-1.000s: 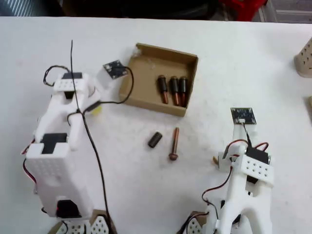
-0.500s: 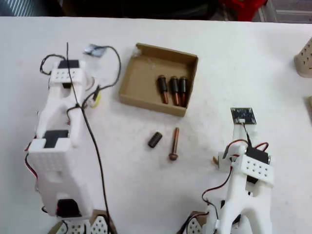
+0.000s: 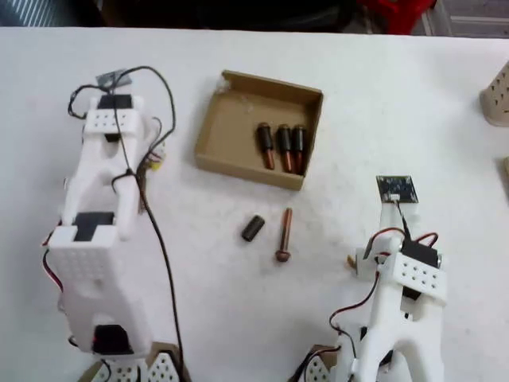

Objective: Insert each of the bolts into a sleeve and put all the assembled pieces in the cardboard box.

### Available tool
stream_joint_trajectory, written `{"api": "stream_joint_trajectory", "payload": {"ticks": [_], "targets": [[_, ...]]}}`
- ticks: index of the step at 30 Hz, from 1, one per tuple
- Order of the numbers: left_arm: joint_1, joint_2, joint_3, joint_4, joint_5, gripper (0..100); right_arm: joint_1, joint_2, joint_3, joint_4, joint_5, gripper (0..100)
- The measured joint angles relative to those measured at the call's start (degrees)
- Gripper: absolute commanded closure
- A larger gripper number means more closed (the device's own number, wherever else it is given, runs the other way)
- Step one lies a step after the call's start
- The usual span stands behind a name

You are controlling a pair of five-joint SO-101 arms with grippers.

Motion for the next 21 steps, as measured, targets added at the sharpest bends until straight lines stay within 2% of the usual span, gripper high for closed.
{"api": "stream_joint_trajectory", "payload": {"ticks": [9,21], "targets": [[1.41,0.0,2.73,-2.99,-0.09,83,0.0,0.0,0.0,0.0,0.0,98.1],[1.41,0.0,2.81,0.09,-13.1,83,0.0,0.0,0.0,0.0,0.0,98.1]]}}
